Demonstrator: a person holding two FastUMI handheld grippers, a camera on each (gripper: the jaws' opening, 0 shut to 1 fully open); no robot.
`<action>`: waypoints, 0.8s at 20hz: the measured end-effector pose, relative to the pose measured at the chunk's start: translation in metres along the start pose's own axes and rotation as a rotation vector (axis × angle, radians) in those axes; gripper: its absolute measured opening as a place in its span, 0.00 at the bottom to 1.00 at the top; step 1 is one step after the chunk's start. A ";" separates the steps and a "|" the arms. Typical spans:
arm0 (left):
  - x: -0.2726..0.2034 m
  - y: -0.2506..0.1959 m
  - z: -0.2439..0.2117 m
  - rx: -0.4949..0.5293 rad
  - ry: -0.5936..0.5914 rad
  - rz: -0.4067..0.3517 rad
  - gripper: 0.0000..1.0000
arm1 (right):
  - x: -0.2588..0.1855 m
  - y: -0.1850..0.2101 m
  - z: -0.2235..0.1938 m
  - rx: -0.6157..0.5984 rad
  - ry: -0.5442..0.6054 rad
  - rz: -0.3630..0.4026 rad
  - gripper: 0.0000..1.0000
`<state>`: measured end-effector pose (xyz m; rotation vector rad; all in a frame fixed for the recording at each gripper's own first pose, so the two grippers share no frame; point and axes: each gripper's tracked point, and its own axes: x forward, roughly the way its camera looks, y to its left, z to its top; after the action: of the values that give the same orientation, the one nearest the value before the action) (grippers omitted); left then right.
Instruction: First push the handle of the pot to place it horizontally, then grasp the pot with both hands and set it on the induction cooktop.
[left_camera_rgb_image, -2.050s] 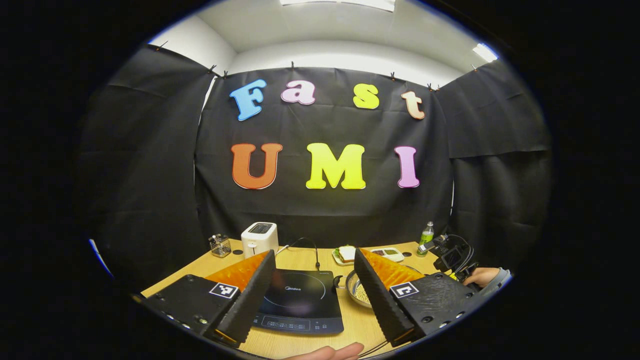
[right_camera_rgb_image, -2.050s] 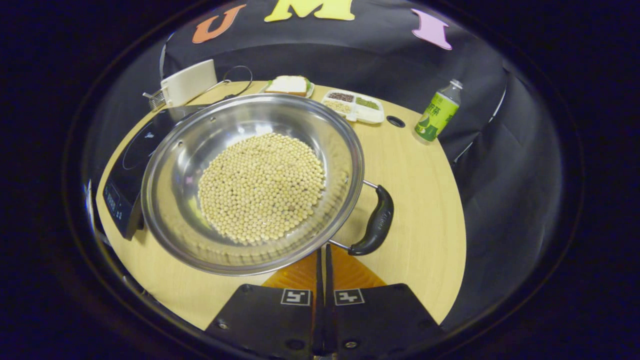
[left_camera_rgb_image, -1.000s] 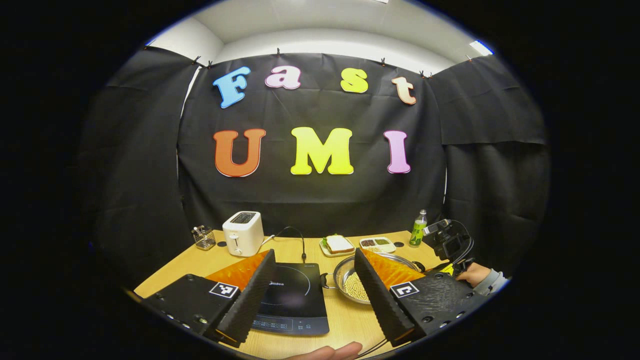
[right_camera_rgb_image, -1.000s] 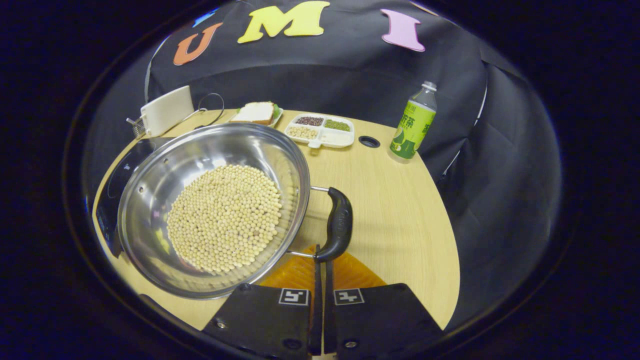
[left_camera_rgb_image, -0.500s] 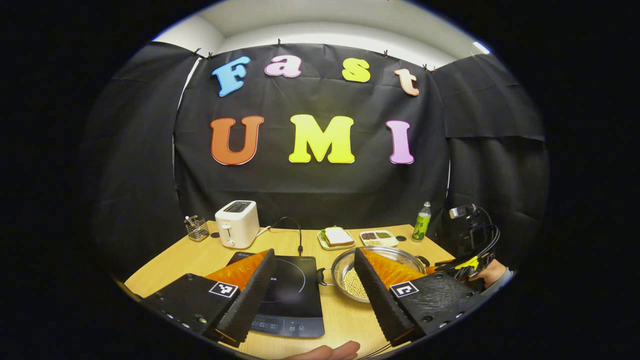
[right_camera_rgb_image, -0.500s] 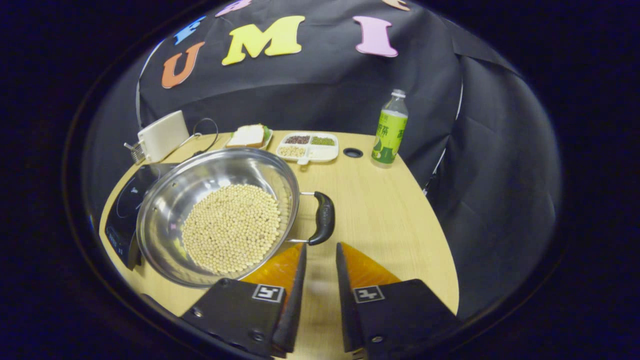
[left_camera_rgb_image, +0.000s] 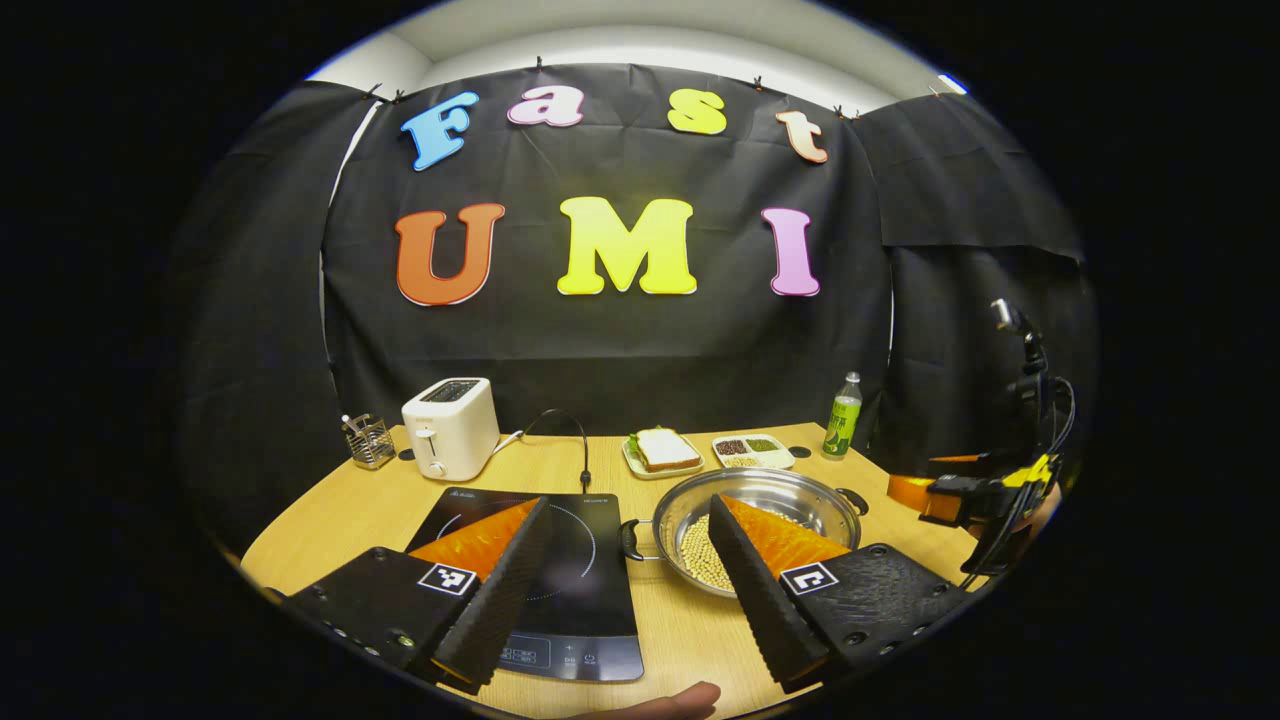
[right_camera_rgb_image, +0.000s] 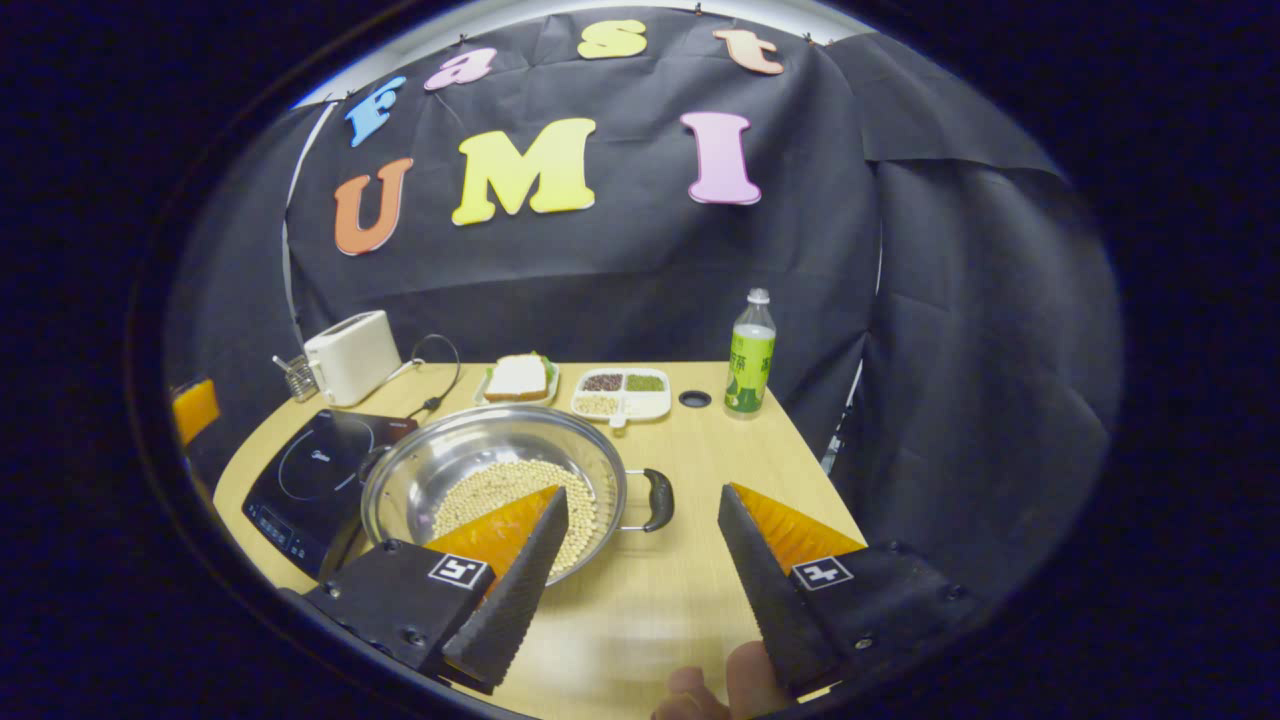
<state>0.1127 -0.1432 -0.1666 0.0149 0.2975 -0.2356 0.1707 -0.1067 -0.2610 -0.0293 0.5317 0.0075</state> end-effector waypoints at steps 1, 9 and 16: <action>0.006 -0.002 -0.006 0.001 0.013 -0.003 0.95 | -0.005 0.002 0.005 -0.005 -0.013 0.001 0.96; 0.057 -0.014 -0.047 0.007 0.137 -0.027 0.94 | -0.006 0.009 0.010 0.008 -0.010 0.003 0.96; 0.113 -0.007 -0.085 -0.028 0.240 0.003 0.95 | 0.048 0.006 -0.011 0.068 0.070 0.018 0.96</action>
<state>0.1910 -0.1716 -0.2806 0.0162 0.5393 -0.2266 0.2064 -0.1006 -0.2949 0.0420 0.6016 0.0062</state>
